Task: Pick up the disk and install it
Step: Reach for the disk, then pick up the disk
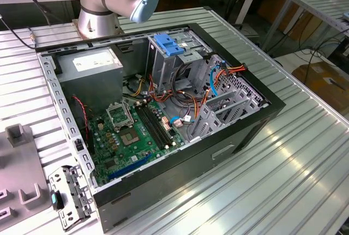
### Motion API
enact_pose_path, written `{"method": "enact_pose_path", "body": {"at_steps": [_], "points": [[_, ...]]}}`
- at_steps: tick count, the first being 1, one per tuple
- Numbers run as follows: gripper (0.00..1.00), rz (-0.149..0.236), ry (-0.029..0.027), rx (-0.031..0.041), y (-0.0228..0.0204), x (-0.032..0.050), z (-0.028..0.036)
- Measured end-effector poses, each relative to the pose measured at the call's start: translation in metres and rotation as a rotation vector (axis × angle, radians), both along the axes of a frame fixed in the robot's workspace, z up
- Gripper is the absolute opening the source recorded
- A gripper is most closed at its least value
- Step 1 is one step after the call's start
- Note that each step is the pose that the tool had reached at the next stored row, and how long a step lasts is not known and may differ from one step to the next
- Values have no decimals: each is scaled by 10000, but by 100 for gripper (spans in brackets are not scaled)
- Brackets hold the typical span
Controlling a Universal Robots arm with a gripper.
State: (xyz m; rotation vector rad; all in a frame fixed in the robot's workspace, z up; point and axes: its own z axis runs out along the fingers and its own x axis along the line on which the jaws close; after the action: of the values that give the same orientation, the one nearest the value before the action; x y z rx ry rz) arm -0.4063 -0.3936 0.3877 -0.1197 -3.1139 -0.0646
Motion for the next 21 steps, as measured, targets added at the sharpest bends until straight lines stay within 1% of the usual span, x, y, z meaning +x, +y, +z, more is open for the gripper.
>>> {"method": "enact_pose_path", "body": {"at_steps": [3, 5, 6, 8, 10, 12, 17, 21], "points": [[11, 0, 0, 0, 2, -76, -1], [11, 0, 0, 0, 5, -143, -2], [11, 0, -1, 0, 8, -184, -3], [11, -1, 0, 0, 28, -307, -5], [11, 0, 18, 1, 47, -385, -7], [11, -1, 48, 0, 65, -470, -9], [11, 0, 74, 1, 87, -592, -15], [11, 0, 84, 0, 87, -603, -15]]}}
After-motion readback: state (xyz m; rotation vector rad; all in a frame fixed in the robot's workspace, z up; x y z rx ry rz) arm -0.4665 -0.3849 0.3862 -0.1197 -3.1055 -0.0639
